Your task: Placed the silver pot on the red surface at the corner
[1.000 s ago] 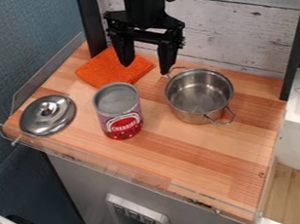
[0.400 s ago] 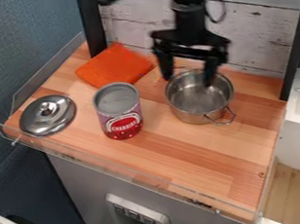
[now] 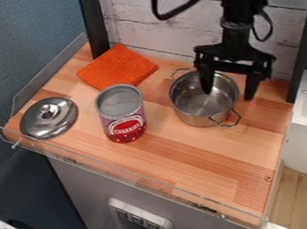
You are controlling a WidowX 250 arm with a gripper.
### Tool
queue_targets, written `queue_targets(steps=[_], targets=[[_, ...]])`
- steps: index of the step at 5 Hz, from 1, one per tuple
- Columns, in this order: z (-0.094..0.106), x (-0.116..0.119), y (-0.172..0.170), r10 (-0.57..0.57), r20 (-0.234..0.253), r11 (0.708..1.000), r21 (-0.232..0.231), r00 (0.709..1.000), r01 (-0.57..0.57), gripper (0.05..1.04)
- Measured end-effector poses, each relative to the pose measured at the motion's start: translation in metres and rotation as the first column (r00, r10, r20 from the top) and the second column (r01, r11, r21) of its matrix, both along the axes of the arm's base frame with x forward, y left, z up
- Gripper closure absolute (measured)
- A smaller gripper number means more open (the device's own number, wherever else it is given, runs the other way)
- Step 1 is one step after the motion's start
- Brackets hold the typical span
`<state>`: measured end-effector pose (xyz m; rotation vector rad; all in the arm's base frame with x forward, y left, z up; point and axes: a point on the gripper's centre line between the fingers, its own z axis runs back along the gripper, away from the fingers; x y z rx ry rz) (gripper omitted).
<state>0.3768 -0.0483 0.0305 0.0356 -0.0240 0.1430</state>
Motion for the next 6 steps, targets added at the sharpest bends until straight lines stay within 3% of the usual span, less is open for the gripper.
queue_targets(steps=[1, 3, 4, 5, 6], targets=[[-0.017, 0.0, -0.002, 0.02, -0.019, 1.0, 0.002, 1.0, -0.02, 0.117], [-0.016, 0.005, -0.012, -0.011, 0.007, 1.0, 0.008, 1.0, 0.011, 0.721], [-0.016, 0.005, -0.012, -0.037, 0.007, 0.999, 0.022, 0.999, 0.037, 0.917], [-0.012, 0.002, -0.014, -0.055, 0.0, 0.998, 0.015, 0.998, 0.055, 0.994], [0.021, 0.003, -0.014, -0.098, 0.049, 0.995, 0.016, 0.994, 0.098, 1.01]])
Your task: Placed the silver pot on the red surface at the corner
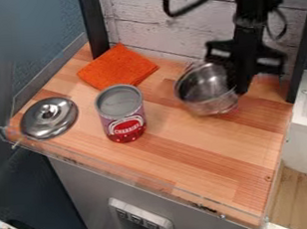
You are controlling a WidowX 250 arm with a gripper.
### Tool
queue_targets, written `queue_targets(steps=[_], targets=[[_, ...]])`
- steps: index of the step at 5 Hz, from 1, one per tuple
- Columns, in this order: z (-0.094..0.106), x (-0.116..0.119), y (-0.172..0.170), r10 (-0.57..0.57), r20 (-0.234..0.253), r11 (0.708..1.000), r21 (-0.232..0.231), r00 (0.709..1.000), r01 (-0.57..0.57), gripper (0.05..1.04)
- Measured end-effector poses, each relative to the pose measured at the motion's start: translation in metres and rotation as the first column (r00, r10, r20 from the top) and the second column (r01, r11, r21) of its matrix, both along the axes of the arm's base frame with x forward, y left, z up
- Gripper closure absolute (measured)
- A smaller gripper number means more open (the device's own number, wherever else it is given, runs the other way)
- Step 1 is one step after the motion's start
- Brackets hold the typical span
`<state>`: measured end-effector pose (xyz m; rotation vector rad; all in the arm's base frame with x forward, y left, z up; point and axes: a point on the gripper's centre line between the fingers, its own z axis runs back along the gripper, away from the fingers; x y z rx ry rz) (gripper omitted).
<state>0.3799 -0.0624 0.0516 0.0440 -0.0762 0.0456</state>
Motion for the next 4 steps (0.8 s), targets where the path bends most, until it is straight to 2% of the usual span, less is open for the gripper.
queue_targets(steps=[1, 2, 3, 4], targets=[[0.04, -0.003, 0.016, 0.002, 0.047, 1.0, 0.02, 0.999, -0.003, 1.014], [0.047, -0.009, 0.065, 0.097, 0.033, 0.995, 0.028, 0.995, -0.098, 1.015], [0.047, -0.015, 0.114, 0.178, 0.019, 0.979, 0.094, 0.984, -0.179, 1.015], [0.047, -0.021, 0.161, 0.279, 0.026, 0.955, 0.102, 0.96, -0.28, 1.015]])
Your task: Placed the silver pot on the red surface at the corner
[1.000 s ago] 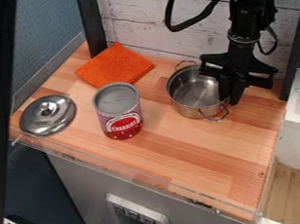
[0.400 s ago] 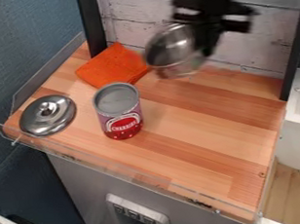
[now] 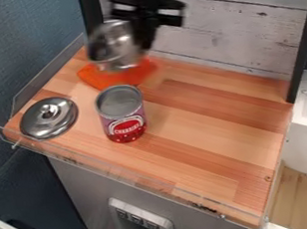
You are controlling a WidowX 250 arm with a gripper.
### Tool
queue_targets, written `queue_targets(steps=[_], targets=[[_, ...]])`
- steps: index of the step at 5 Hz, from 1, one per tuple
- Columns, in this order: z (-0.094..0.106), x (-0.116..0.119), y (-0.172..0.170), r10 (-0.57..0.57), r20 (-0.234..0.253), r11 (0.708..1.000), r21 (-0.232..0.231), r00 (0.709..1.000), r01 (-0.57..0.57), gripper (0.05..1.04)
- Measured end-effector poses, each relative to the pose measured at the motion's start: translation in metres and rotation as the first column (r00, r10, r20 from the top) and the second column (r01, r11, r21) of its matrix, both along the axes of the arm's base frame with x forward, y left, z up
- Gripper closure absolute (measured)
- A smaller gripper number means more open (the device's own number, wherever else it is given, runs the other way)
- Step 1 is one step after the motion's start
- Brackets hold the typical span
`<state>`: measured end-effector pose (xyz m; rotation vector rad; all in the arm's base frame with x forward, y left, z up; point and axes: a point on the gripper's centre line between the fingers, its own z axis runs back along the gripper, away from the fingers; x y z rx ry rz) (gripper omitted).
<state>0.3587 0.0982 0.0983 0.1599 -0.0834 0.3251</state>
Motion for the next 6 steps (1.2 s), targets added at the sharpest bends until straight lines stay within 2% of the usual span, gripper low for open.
queue_targets(steps=[1, 2, 4, 5, 6], targets=[[-0.012, 0.006, 0.023, 0.022, -0.019, 1.0, 0.005, 1.0, -0.022, 1.015], [-0.023, 0.015, 0.026, 0.012, -0.04, 1.0, 0.004, 0.999, -0.012, 1.015], [-0.055, 0.015, 0.024, -0.009, -0.114, 1.0, -0.025, 0.993, 0.006, 1.015], [-0.063, 0.015, 0.023, -0.011, -0.14, 0.999, -0.034, 0.99, 0.007, 0.992], [-0.062, 0.015, 0.023, -0.037, -0.143, 0.999, -0.035, 0.989, 0.033, 0.831]])
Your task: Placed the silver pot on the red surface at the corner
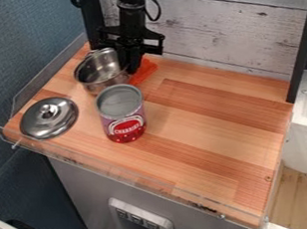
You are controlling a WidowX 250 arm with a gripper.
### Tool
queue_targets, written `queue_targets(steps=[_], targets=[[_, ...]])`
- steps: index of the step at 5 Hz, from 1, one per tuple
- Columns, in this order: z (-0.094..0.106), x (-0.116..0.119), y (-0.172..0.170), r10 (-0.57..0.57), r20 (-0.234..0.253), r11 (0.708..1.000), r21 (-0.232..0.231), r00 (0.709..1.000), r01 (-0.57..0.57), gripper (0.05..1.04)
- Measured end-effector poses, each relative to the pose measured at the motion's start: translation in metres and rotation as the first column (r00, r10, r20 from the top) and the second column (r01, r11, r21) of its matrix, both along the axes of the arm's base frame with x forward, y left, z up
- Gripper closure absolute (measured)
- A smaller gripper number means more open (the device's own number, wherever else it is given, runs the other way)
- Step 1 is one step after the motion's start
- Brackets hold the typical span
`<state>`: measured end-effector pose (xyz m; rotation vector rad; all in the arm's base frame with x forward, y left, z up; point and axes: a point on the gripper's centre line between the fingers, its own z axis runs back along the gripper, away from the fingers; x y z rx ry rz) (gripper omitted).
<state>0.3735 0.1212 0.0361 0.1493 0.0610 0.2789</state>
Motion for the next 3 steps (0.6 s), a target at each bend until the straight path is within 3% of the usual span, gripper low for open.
queue_targets(steps=[1, 2, 3], targets=[[0.03, 0.005, -0.008, -0.058, 0.08, 0.998, 0.008, 0.995, 0.058, 0.564], [0.058, 0.006, -0.018, -0.147, 0.147, 0.988, -0.024, 0.978, 0.152, 0.274], [0.058, 0.002, -0.022, -0.216, 0.12, 0.974, -0.045, 0.969, 0.223, 0.076]])
